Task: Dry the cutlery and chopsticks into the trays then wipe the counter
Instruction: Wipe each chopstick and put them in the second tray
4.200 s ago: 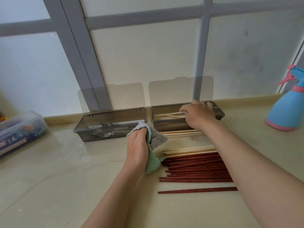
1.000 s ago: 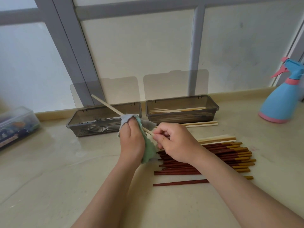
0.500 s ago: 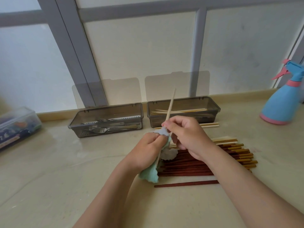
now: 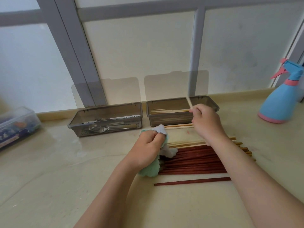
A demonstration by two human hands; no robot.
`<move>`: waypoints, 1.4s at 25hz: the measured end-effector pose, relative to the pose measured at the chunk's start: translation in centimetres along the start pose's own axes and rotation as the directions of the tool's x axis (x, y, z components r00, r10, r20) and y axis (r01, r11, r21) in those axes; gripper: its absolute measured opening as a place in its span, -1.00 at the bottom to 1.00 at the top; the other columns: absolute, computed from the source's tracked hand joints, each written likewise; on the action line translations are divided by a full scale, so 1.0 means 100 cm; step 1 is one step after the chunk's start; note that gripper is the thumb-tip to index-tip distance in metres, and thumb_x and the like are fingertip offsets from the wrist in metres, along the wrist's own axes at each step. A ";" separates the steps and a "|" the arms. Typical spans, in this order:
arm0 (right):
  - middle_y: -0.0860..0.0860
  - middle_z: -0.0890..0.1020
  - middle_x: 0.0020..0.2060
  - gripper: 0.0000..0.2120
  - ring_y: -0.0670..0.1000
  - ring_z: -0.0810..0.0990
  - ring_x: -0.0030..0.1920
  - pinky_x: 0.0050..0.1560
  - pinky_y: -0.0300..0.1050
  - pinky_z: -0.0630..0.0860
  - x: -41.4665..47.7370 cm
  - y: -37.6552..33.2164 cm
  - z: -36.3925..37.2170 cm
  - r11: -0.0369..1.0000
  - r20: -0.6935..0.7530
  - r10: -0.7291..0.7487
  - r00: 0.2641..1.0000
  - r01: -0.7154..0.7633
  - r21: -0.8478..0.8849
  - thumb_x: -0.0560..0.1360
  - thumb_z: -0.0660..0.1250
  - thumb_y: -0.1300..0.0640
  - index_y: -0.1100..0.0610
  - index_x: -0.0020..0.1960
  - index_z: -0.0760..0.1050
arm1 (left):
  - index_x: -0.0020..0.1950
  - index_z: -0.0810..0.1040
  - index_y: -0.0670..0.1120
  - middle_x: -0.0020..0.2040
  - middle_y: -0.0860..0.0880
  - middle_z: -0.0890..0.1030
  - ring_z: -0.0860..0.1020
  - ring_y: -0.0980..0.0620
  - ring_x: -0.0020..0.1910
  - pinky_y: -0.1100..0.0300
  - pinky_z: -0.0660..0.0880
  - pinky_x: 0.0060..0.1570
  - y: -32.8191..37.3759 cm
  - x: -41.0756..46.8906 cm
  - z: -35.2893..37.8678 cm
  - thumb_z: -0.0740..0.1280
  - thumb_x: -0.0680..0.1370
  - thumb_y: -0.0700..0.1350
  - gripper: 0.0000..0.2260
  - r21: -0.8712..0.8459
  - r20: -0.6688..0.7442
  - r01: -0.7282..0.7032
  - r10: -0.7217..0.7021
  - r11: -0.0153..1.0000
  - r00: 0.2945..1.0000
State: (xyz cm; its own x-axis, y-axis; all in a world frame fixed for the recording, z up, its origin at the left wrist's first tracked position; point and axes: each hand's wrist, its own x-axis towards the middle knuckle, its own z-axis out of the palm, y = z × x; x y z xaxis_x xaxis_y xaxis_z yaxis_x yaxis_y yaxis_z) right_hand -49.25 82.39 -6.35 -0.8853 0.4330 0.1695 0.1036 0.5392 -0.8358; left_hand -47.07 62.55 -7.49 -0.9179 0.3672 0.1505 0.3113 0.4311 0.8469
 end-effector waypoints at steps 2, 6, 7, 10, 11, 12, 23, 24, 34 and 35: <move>-0.02 0.51 -0.17 -0.82 0.05 0.52 -0.21 -0.18 -0.10 0.37 0.004 -0.001 -0.001 0.853 -0.010 -0.231 0.973 0.198 -0.483 0.67 0.17 0.19 0.05 0.12 0.53 | -0.38 0.28 -0.12 -0.57 0.15 0.33 0.31 0.19 -0.51 0.34 0.23 -0.43 0.000 0.001 0.001 0.15 0.68 -0.16 -0.60 -0.047 -0.110 -0.030 0.025 0.998 0.994; 0.09 0.54 0.08 -0.66 0.20 0.47 0.17 0.17 0.13 0.30 0.028 -0.008 0.005 0.615 0.049 -0.300 0.953 0.232 -0.754 0.51 0.24 0.28 -0.06 0.18 0.53 | -0.44 0.21 -0.04 -0.56 0.14 0.29 0.25 0.18 -0.50 0.33 0.21 -0.45 -0.009 0.006 0.002 0.16 0.68 -0.18 -0.54 -0.073 -0.245 -0.079 0.058 0.994 0.968; 0.10 0.55 0.12 -0.65 0.21 0.47 0.22 0.25 0.17 0.29 0.034 -0.010 0.008 0.591 0.075 -0.307 0.949 0.252 -0.766 0.53 0.21 0.28 -0.07 0.17 0.53 | -0.45 0.22 -0.01 -0.55 0.14 0.28 0.24 0.18 -0.49 0.33 0.21 -0.45 -0.012 0.008 0.002 0.17 0.67 -0.18 -0.53 -0.082 -0.263 -0.087 0.062 0.993 0.963; 0.08 0.55 0.19 -0.72 0.19 0.48 0.28 0.45 0.32 0.13 0.052 -0.008 0.017 0.568 0.147 -0.325 0.934 0.317 -0.759 0.62 0.19 0.22 -0.11 0.11 0.57 | -0.46 0.26 0.02 -0.52 0.10 0.35 0.29 0.17 -0.47 0.30 0.24 -0.45 -0.015 0.008 0.002 0.17 0.67 -0.19 -0.52 -0.094 -0.285 -0.090 0.059 0.991 0.957; 0.07 0.55 0.19 -0.75 0.18 0.49 0.27 0.46 0.34 0.10 0.057 -0.007 0.020 0.568 0.162 -0.328 0.930 0.332 -0.753 0.64 0.20 0.18 -0.12 0.08 0.58 | -0.46 0.28 0.02 -0.50 0.05 0.41 0.33 0.14 -0.45 0.24 0.27 -0.44 -0.017 0.009 0.002 0.17 0.68 -0.17 -0.53 -0.100 -0.291 -0.087 0.055 0.991 0.955; 0.06 0.55 0.17 -0.76 0.17 0.49 0.26 0.47 0.34 0.10 0.060 -0.005 0.021 0.578 0.167 -0.332 0.928 0.340 -0.742 0.65 0.20 0.16 -0.12 0.05 0.59 | -0.45 0.31 0.00 -0.46 -0.04 0.45 0.37 0.10 -0.42 0.16 0.31 -0.40 -0.018 0.008 0.002 0.16 0.68 -0.15 -0.54 -0.098 -0.295 -0.083 0.051 0.992 0.954; 0.02 0.60 0.03 -0.81 0.11 0.57 0.10 0.10 0.04 0.54 0.021 0.023 0.007 0.729 0.406 -0.225 0.886 0.429 -0.533 0.61 0.22 0.19 0.08 0.10 0.60 | -0.34 0.56 -0.11 -0.37 0.14 0.65 0.57 0.22 -0.34 0.32 0.51 -0.24 -0.010 0.006 -0.001 0.10 0.69 -0.23 -0.56 -0.229 -0.382 -0.077 -0.017 0.970 0.924; 0.02 0.58 0.09 -0.79 0.11 0.55 0.16 0.16 0.05 0.52 0.020 0.029 0.007 0.720 0.438 -0.173 0.882 0.416 -0.555 0.61 0.23 0.17 0.08 0.15 0.60 | -0.32 0.58 -0.13 -0.34 0.11 0.67 0.59 0.18 -0.31 0.25 0.55 -0.22 -0.013 0.007 0.000 0.10 0.68 -0.22 -0.57 -0.230 -0.383 -0.071 -0.023 0.971 0.923; -0.04 0.47 0.04 -0.90 0.10 0.46 0.17 0.13 0.06 0.38 0.023 0.028 0.017 0.609 0.430 -0.145 0.891 0.423 -0.671 0.61 0.20 0.14 -0.04 0.04 0.44 | -0.29 0.46 -0.17 -0.35 0.00 0.46 0.38 0.23 -0.42 0.37 0.35 -0.38 -0.019 0.011 -0.001 0.14 0.68 -0.16 -0.65 -0.226 -0.417 -0.026 -0.072 0.974 0.906; -0.04 0.47 0.04 -0.90 0.10 0.46 0.17 0.14 0.07 0.38 0.022 0.026 0.017 0.605 0.432 -0.139 0.891 0.422 -0.676 0.61 0.20 0.14 -0.04 0.05 0.43 | -0.27 0.47 -0.22 -0.33 -0.03 0.46 0.37 0.23 -0.41 0.35 0.36 -0.37 -0.020 0.012 0.000 0.14 0.68 -0.15 -0.65 -0.232 -0.412 -0.024 -0.076 0.972 0.908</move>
State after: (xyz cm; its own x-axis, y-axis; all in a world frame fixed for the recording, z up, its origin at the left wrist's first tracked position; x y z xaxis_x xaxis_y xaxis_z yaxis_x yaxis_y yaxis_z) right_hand -51.74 83.53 -9.05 -0.9991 -0.0007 0.0420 -0.0041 0.9967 -0.0808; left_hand -48.79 62.12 -8.97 -0.9585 -0.0386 0.2824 0.2676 0.2194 0.9382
